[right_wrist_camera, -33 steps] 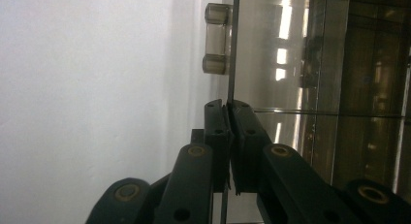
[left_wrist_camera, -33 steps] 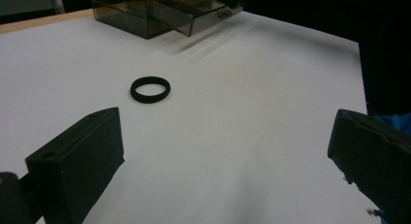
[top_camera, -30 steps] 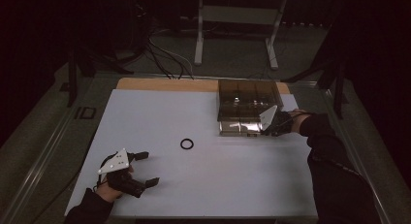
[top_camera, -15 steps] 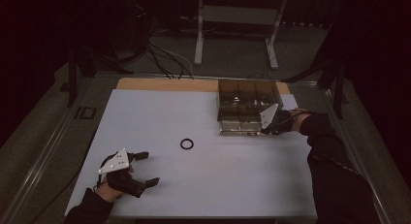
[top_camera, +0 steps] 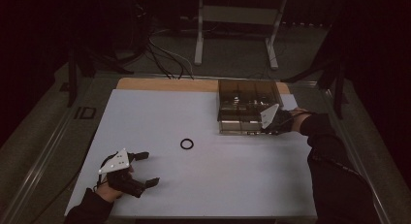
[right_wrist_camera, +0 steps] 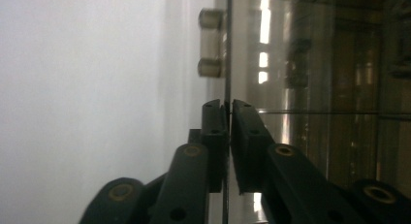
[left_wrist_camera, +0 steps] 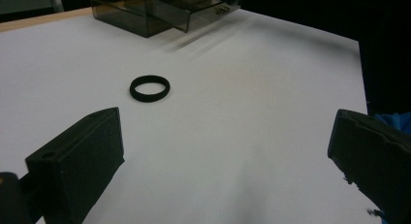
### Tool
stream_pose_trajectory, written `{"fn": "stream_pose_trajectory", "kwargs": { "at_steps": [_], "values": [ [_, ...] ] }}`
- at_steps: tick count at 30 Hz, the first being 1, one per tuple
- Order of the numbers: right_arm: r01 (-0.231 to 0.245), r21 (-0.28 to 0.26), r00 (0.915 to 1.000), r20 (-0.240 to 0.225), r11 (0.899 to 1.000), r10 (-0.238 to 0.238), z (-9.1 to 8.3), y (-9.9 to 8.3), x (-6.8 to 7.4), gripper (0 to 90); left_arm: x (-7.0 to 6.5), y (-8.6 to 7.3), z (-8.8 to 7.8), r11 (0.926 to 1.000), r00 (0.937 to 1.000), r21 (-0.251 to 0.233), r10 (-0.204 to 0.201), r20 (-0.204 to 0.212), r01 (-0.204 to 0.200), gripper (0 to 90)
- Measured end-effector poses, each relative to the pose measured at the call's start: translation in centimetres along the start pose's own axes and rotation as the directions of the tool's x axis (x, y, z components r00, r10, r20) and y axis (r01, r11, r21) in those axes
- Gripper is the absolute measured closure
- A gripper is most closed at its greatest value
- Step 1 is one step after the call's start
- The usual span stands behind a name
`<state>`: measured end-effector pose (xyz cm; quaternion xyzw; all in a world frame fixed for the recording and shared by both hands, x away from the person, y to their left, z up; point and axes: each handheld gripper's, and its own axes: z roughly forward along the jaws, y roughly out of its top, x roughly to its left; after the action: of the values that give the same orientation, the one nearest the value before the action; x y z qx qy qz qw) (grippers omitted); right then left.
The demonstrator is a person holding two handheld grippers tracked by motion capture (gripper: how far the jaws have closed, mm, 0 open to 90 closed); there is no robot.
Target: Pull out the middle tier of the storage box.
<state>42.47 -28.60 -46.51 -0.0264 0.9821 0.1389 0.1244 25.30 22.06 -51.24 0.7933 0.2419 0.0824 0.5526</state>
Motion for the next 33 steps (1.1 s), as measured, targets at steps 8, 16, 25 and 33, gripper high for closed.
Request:
{"fn": "stream_pose_trajectory", "kwargs": {
  "at_steps": [8, 16, 25, 33],
  "values": [
    [-0.073, -0.051, 0.9973, -0.015, 0.996, 0.072, -0.8, 0.5, -0.3, 78.4, 0.0, 0.0, -0.1, 1.0, 1.0, -0.003, -0.001, 0.0, 0.001, 1.0],
    [-0.181, -0.163, 0.9835, -0.016, 0.97, 0.18, -2.1, 1.5, -0.8, 75.0, 0.0, 0.0, -0.1, 1.0, 1.0, -0.002, -0.001, 0.002, 0.001, 1.0],
    [-0.312, -0.239, 0.9493, -0.043, 0.919, 0.311, -3.0, 2.6, -0.9, 66.1, -0.1, 0.0, -0.1, 1.0, 1.0, -0.002, -0.001, 0.003, 0.001, 1.0],
    [-0.428, -0.254, 0.902, -0.057, 0.867, 0.428, -3.0, 3.4, -1.0, 37.3, 0.0, 0.0, -0.1, 1.0, 1.0, -0.003, -0.002, 0.003, 0.002, 1.0]
  ]
}}
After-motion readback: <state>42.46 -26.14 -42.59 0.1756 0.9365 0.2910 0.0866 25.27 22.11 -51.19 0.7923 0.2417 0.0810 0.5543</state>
